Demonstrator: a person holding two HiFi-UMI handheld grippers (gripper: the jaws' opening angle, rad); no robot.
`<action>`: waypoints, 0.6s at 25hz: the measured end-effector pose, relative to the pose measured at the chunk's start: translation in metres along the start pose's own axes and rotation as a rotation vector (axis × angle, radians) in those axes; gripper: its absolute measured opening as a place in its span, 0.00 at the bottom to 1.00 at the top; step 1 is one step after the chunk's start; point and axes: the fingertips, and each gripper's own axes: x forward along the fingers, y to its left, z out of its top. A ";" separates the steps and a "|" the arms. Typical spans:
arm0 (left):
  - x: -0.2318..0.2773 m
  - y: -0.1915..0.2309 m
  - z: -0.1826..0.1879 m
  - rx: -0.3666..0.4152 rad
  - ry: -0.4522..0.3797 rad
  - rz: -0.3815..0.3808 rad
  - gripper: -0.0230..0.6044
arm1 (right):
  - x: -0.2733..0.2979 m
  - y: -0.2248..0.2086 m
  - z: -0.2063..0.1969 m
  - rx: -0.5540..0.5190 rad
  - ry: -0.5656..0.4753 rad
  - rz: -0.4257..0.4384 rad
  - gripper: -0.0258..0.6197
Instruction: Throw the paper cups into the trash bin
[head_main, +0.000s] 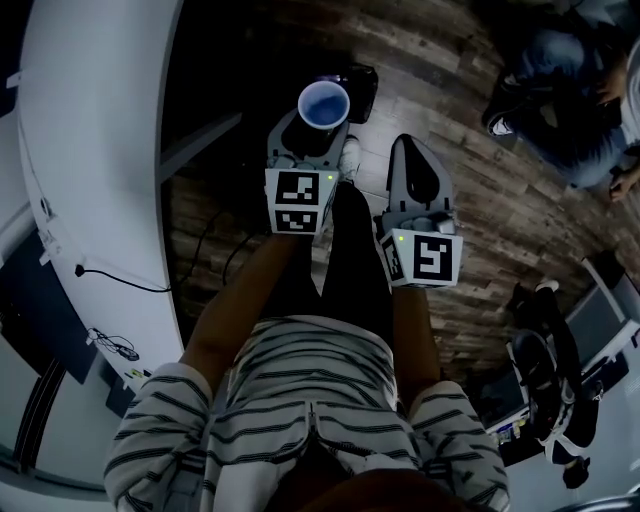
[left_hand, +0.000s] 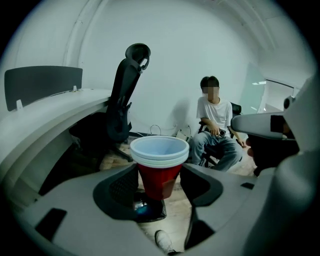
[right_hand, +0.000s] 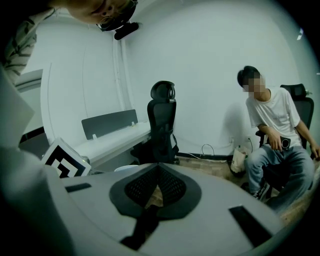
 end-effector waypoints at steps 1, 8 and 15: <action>0.003 0.001 -0.007 0.000 0.010 0.002 0.48 | 0.001 0.000 -0.005 0.003 0.005 -0.002 0.05; 0.027 0.009 -0.045 -0.018 0.069 0.032 0.48 | 0.000 -0.010 -0.034 0.029 0.032 -0.011 0.05; 0.053 0.010 -0.082 -0.028 0.125 0.033 0.48 | 0.002 -0.012 -0.059 0.045 0.057 -0.009 0.05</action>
